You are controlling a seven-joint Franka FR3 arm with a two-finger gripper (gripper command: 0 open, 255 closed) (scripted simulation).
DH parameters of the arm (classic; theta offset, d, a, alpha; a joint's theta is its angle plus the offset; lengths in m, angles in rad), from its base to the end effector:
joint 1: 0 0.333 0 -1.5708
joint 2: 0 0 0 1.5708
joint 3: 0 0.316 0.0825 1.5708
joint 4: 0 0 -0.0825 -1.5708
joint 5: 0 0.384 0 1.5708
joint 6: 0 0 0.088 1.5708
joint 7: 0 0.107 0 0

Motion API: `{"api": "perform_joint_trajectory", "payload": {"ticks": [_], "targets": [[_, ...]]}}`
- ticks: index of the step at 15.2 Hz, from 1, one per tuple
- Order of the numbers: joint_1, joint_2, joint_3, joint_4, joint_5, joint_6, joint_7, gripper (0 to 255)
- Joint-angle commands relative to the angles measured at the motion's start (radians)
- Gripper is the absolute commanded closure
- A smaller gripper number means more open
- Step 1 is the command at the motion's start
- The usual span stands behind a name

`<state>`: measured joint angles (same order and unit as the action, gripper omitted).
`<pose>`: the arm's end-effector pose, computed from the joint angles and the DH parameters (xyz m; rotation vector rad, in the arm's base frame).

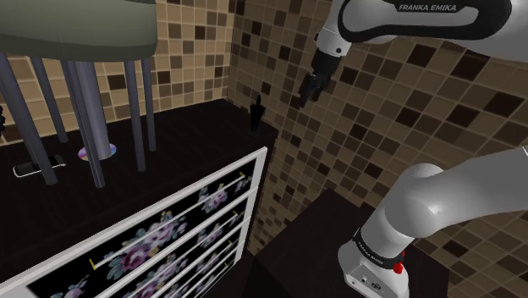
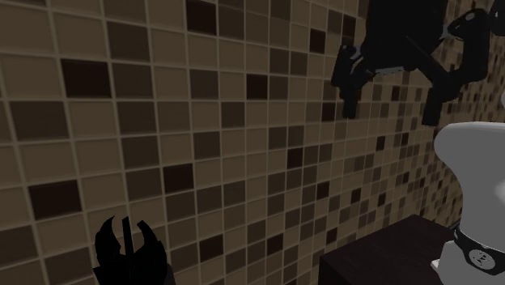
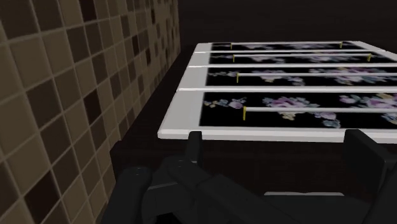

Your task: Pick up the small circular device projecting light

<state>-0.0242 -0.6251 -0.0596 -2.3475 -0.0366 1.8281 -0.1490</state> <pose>0.3713 -0.0380 0.5635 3.1221 0.1282 0.1629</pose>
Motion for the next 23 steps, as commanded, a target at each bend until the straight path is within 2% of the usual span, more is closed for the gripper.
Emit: {"api": "perform_joint_trajectory", "payload": {"ticks": [1, 6, 10, 17, 22, 23], "targets": [[0.004, 0.065, -0.027, 0.008, -0.002, 0.08, -0.047, 0], [0.019, 0.218, -0.095, 0.052, 0.015, 0.234, -0.174, 0], [0.035, 0.354, -0.144, 0.118, 0.059, 0.337, -0.287, 0], [0.053, 0.611, -0.202, 0.296, 0.203, 0.455, -0.509, 0], [0.03, 0.803, -0.201, 0.473, 0.329, 0.484, -0.665, 0], [0.027, 0.811, -0.199, 0.482, 0.334, 0.484, -0.671, 0]]}}
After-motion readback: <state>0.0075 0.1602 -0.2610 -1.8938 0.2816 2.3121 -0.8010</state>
